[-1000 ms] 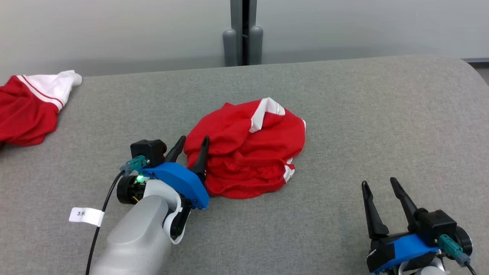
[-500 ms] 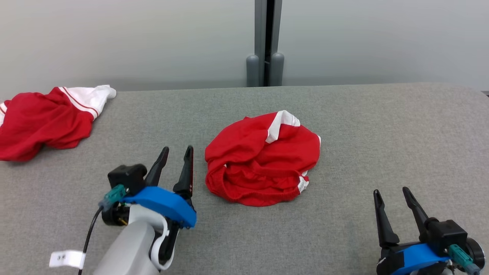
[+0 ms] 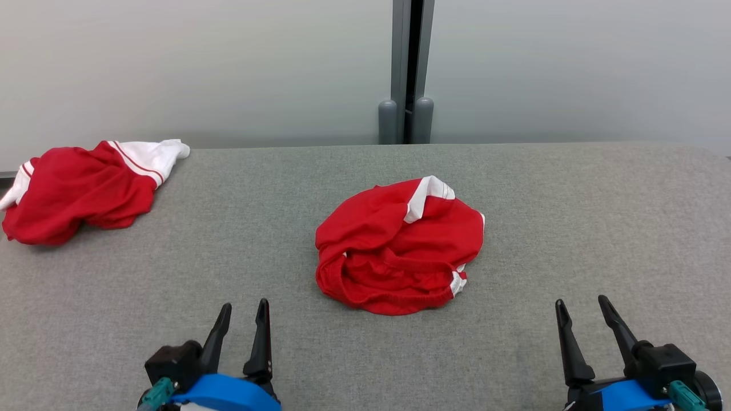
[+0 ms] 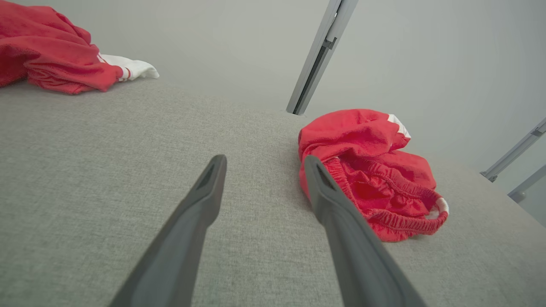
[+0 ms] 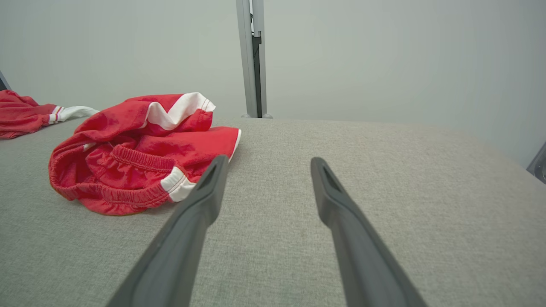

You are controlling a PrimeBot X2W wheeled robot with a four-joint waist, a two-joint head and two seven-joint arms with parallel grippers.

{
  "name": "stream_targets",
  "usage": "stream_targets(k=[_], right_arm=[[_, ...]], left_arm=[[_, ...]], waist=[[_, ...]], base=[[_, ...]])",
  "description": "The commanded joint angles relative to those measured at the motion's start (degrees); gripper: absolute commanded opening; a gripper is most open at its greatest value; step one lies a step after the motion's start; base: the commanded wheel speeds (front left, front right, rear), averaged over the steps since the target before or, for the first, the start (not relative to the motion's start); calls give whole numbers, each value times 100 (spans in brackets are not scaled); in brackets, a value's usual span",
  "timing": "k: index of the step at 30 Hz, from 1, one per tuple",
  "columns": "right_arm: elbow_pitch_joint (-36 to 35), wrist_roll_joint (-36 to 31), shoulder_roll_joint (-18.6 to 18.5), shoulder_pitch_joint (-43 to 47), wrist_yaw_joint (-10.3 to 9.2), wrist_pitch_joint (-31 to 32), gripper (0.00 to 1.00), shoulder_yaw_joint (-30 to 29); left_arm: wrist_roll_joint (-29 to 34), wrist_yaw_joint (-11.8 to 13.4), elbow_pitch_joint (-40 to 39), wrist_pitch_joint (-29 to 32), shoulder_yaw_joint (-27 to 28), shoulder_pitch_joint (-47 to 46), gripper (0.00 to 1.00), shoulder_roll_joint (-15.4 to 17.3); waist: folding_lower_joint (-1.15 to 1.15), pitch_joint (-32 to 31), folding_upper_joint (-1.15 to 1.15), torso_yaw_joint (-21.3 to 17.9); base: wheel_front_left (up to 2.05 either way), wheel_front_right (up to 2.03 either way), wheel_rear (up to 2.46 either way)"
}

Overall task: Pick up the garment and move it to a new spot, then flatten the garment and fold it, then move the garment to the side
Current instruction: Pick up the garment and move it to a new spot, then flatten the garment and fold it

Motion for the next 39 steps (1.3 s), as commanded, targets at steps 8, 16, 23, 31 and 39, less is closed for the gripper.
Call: stream_targets(k=[8, 16, 23, 31, 39], right_arm=[[92, 83, -25, 78, -2, -7, 100, 87], [168, 104, -25, 29, -2, -7, 100, 142], [193, 99, -25, -13, -2, -7, 100, 138], [200, 76, -25, -47, -2, -7, 100, 141], [131, 37, -25, -117, -2, -7, 100, 114]], left_arm=[[492, -46, -111, -16, 278, 321, 100, -134], [689, -109, -93, -15, 439, 353, 100, -208], [752, -149, -41, -15, 486, 319, 100, -247], [799, -173, -11, -15, 495, 269, 100, -269], [1041, -192, -130, -15, 244, 20, 100, -276]], waist=[[0, -53, 0, -6], [0, -70, 0, -14], [0, -43, 0, 1], [0, 1, 0, -13], [0, 118, 0, -56]], base=[[0, 0, 0], [0, 0, 0], [0, 0, 0], [0, 0, 0], [0, 0, 0]])
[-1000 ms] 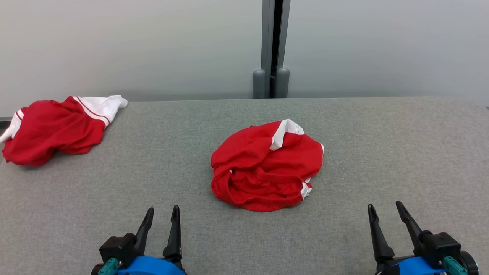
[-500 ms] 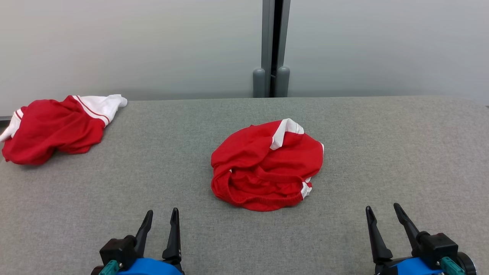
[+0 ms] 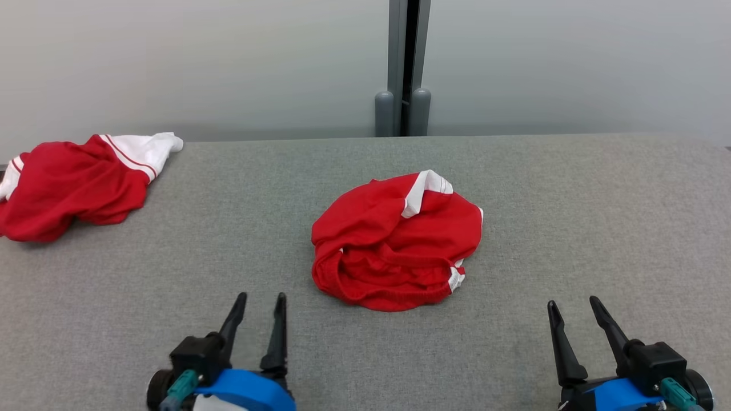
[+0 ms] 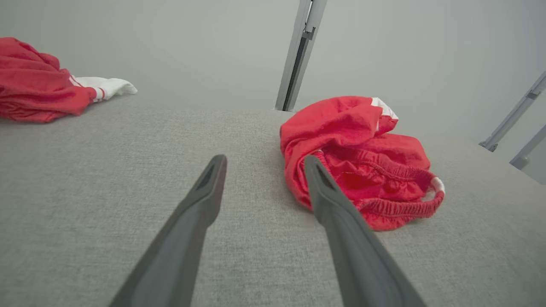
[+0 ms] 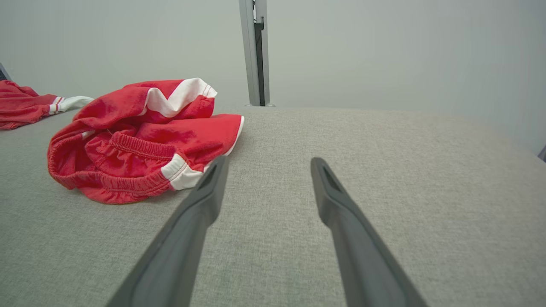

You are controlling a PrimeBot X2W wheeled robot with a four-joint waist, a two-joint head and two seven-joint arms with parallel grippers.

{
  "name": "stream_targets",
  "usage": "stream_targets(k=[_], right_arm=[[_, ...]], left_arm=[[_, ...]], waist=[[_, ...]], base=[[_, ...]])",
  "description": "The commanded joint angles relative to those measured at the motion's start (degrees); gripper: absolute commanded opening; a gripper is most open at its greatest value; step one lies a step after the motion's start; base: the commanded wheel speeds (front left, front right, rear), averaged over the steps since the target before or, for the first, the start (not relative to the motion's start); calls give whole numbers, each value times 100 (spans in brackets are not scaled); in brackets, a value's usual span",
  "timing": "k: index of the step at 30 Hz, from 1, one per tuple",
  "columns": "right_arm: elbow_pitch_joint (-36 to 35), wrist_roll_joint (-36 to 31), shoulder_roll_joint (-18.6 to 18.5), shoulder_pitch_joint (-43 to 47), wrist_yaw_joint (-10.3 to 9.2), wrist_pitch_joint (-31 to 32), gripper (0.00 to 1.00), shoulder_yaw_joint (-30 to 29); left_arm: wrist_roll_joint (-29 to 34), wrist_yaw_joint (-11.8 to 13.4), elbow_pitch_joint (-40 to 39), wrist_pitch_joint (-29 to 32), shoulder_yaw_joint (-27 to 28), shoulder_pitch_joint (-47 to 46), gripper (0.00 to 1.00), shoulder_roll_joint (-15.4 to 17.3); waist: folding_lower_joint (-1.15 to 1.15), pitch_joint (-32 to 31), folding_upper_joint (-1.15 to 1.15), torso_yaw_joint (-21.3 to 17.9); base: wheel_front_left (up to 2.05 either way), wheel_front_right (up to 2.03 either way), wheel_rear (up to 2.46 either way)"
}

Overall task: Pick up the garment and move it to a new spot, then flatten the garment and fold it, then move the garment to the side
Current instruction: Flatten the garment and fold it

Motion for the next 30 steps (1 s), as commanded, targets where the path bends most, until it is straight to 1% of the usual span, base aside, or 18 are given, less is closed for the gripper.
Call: stream_targets(k=[1, 3, 6, 9, 13, 14, 17, 19, 20, 21, 26, 30], right_arm=[[-47, -14, -24, -85, -2, -7, 100, 3], [-56, -16, -24, -121, -2, -7, 100, 21], [-75, -22, -24, -190, -2, -7, 100, 66], [-70, -22, -24, -242, -2, -7, 100, 108], [-60, -9, -25, -340, -2, -6, 100, 198], [-60, -9, -25, -340, -2, -6, 100, 198], [-48, 25, -24, -401, -2, -7, 100, 259], [-44, 45, -24, -438, -2, -7, 100, 309], [-40, 74, -23, -475, -2, -7, 100, 356], [-40, 74, -23, -475, -2, -7, 100, 356], [-39, 91, -22, -496, -1, -7, 100, 366], [-31, 136, -24, -517, -1, -7, 100, 397]], left_arm=[[74, -33, -17, -15, -184, -173, 100, -12], [89, -44, 44, -15, -455, -311, 100, -14], [21, -49, 192, 146, -965, -618, 100, -16], [-140, -54, 291, 401, -1631, -1014, 100, -18], [-432, -42, 452, 885, -2487, -1608, 100, -10], [-432, -42, 452, 885, -2487, -1608, 100, -10], [-666, -42, 632, 1185, -2973, -2003, 100, -9], [-781, -26, 863, 1388, -3138, -2226, 100, -6], [-847, 101, 1151, 1623, -3249, -2442, 100, -7], [-847, 101, 1151, 1623, -3249, -2442, 100, -7], [-1175, 366, 1520, 1922, -3408, -2742, 100, -7], [-1386, 502, 1697, 2080, -3576, -2957, 100, -14]], waist=[[0, 40, 0, -18], [0, 95, 0, -50], [0, 191, 0, -121], [0, 314, 0, -223], [0, 512, 0, -438], [0, 512, 0, -438], [0, 660, 0, -623], [0, 744, 0, -760], [0, 824, 0, -898], [0, 824, 0, -898], [0, 959, 0, -1141], [0, 999, 0, -1259]], base=[[0, 0, 0], [0, 0, 0], [0, 0, 0], [0, 0, 0], [0, 0, 0], [0, 0, 0], [0, 0, 0], [0, 0, 0], [0, 0, 0], [0, 0, 0], [0, 0, 0], [0, 0, 0]])
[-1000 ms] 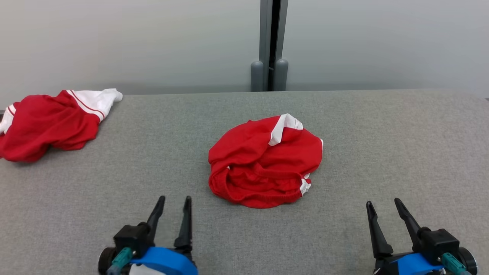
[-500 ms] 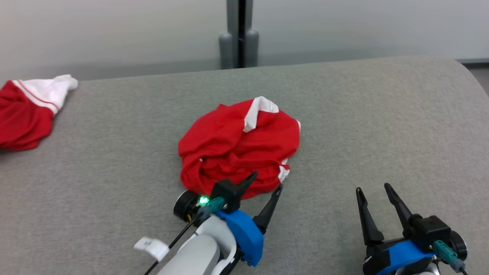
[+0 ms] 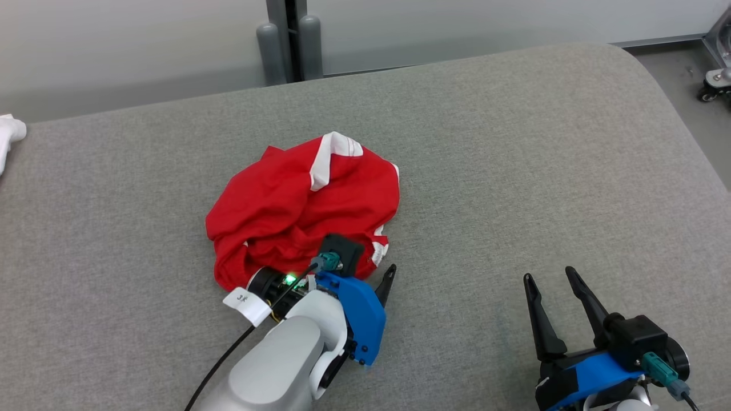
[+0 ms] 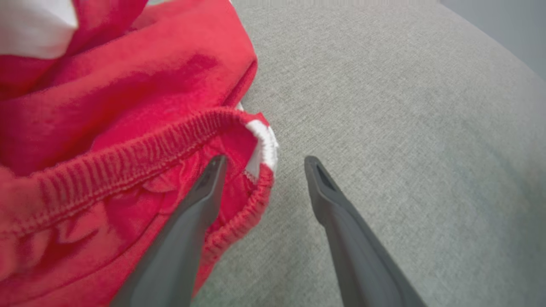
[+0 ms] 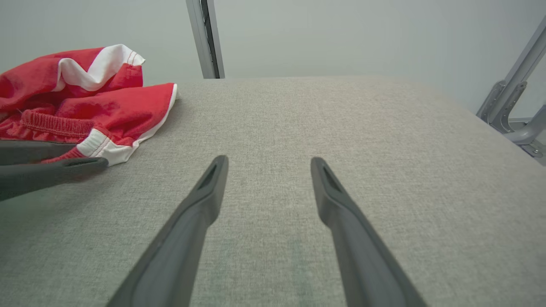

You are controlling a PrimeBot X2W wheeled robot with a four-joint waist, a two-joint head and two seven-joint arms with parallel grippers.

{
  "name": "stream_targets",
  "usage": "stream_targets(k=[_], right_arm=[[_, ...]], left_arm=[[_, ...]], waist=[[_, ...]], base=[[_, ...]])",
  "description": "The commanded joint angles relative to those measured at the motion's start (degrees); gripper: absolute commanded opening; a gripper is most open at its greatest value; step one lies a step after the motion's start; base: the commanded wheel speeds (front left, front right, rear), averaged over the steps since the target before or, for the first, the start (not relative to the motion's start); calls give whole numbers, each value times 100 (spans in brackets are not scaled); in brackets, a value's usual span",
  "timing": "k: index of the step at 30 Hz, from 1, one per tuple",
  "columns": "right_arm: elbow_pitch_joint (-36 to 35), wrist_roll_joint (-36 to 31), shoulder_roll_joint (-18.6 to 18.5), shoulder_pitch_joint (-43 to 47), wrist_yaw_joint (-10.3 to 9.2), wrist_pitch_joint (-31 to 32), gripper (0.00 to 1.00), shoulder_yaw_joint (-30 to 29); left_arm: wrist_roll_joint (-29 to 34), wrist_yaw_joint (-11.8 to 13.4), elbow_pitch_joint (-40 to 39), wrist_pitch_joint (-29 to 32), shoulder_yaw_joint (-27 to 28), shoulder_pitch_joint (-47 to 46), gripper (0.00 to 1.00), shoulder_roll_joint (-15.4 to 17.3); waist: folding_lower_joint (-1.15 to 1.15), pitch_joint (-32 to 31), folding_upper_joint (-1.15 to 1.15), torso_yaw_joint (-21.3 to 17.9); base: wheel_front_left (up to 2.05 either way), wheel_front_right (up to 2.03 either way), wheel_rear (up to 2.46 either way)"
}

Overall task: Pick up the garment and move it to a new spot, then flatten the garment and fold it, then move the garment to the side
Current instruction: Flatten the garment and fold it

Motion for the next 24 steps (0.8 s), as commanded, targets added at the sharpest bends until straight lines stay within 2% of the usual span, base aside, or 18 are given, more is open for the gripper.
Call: stream_targets(k=[1, 2, 3, 4, 5, 15, 21, 24], right_arm=[[-1, 36, -24, -53, -1, -7, 100, 8], [0, 44, -24, -54, -1, -7, 100, 13], [1, 42, -23, -55, -1, -7, 100, 16], [3, 39, -23, -55, -1, -7, 100, 12], [7, 43, -23, -54, -1, -7, 100, 5], [69, 63, -23, 38, -1, -7, 100, -46], [121, 31, -24, 90, -2, -7, 100, -96], [142, 17, -24, 125, -1, -7, 100, -114]], left_arm=[[-87, 36, 5, -11, -61, -166, 98, -2], [-134, 76, -12, -58, -84, -200, 66, -1], [-175, 114, -10, -102, -115, -240, 40, 1], [-222, 141, 10, -132, -157, -275, 4, 3], [-259, 168, 28, -151, -214, -303, 0, 4], [-503, 219, 38, -747, -562, -632, 0, -1], [-512, 89, -430, -1315, -765, -1136, 0, -4], [-456, 105, -721, -1560, -834, -1497, 0, -3]], waist=[[-1, -4, 0, -27], [-1, -5, 0, -41], [-1, -7, 0, -50], [-1, -13, 0, -55], [-1, -22, 0, -56], [-1, -257, 0, 41], [-1, -441, 0, 102], [-1, -513, 0, 117]], base=[[0, 0, 0], [0, 0, 0], [0, 0, 0], [0, 0, 0], [0, 0, 0], [0, 0, 0], [0, 0, 0], [0, 0, 0]])
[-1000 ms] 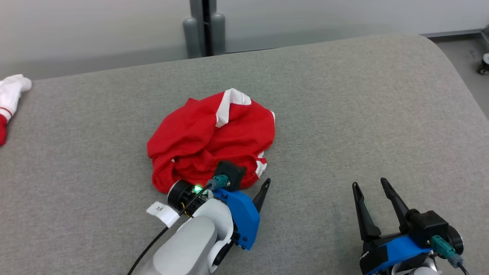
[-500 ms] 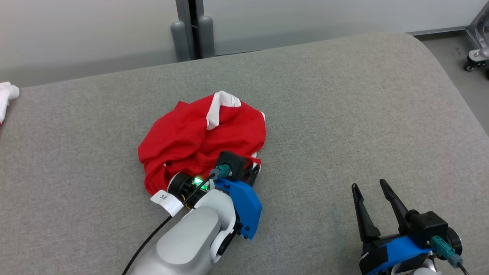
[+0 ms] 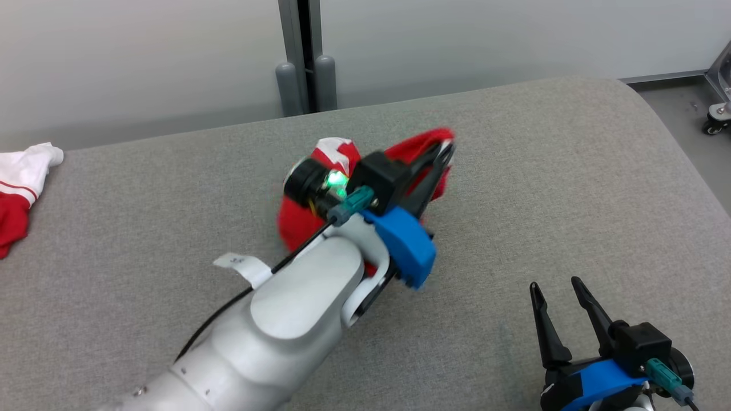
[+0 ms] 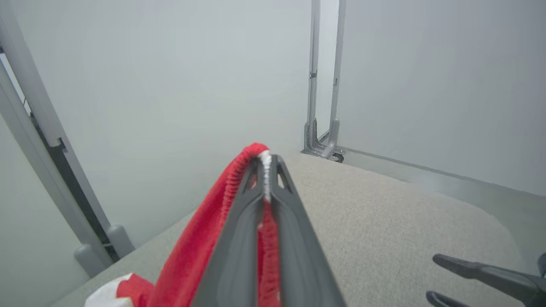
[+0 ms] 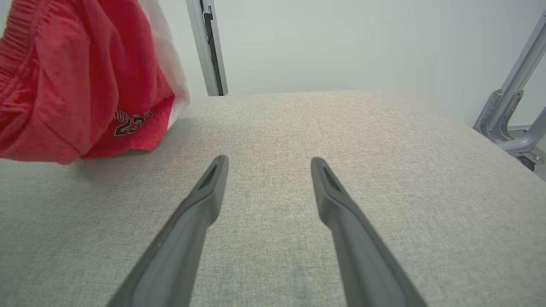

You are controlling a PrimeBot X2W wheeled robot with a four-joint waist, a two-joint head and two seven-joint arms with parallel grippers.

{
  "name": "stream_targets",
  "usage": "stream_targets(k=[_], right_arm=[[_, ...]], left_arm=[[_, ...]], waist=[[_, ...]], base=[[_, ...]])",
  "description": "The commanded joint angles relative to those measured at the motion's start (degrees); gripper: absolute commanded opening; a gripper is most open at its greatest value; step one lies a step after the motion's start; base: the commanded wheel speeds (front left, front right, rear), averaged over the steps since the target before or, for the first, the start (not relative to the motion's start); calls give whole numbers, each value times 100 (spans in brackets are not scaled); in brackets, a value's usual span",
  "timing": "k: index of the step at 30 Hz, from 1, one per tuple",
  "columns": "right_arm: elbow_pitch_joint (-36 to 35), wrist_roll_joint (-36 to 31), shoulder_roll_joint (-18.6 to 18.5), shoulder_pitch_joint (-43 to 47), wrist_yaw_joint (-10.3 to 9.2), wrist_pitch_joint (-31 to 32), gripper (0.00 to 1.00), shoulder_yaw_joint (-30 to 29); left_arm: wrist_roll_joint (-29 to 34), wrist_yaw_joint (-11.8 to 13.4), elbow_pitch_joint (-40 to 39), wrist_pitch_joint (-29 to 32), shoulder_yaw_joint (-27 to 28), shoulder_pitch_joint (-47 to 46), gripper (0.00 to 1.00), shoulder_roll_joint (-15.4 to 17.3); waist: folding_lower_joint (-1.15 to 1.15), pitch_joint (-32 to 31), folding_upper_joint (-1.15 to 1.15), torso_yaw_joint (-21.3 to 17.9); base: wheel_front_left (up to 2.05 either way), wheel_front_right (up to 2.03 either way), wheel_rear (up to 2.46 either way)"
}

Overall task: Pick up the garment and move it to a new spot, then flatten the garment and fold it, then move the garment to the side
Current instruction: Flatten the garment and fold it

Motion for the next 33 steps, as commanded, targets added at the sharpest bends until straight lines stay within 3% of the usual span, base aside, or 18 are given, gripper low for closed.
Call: stream_targets(k=[1, 8, 15, 19, 26, 33], right_arm=[[17, -24, -24, 51, -1, -7, 100, -29], [30, -26, -24, 82, -2, -7, 100, -148], [20, -23, -24, -4, -2, -7, 100, -292], [-16, 1, -24, -15, -2, -6, 100, -383], [-51, 7, -24, 21, -1, -7, 100, -586], [-23, -65, -24, 9, -2, -7, 100, -633]], left_arm=[[42, 4, -166, -134, -8, -250, 0, -2], [136, 46, -928, -487, 159, -947, 0, 4], [1, -99, -930, -556, 507, -1125, 0, 131], [-259, -234, -892, -572, 594, -606, 0, 289], [-790, -294, -546, -561, 622, 879, 0, 867], [-1304, -317, -233, -590, 963, 2033, 0, 1222]], waist=[[0, -29, 0, 2], [0, -81, 0, 69], [0, -71, 0, 115], [0, -29, 0, 152], [0, 50, 0, 261], [0, 60, 0, 486]], base=[[0, 0, 0], [0, 0, 0], [0, 0, 0], [0, 0, 0], [0, 0, 0], [0, 0, 0]])
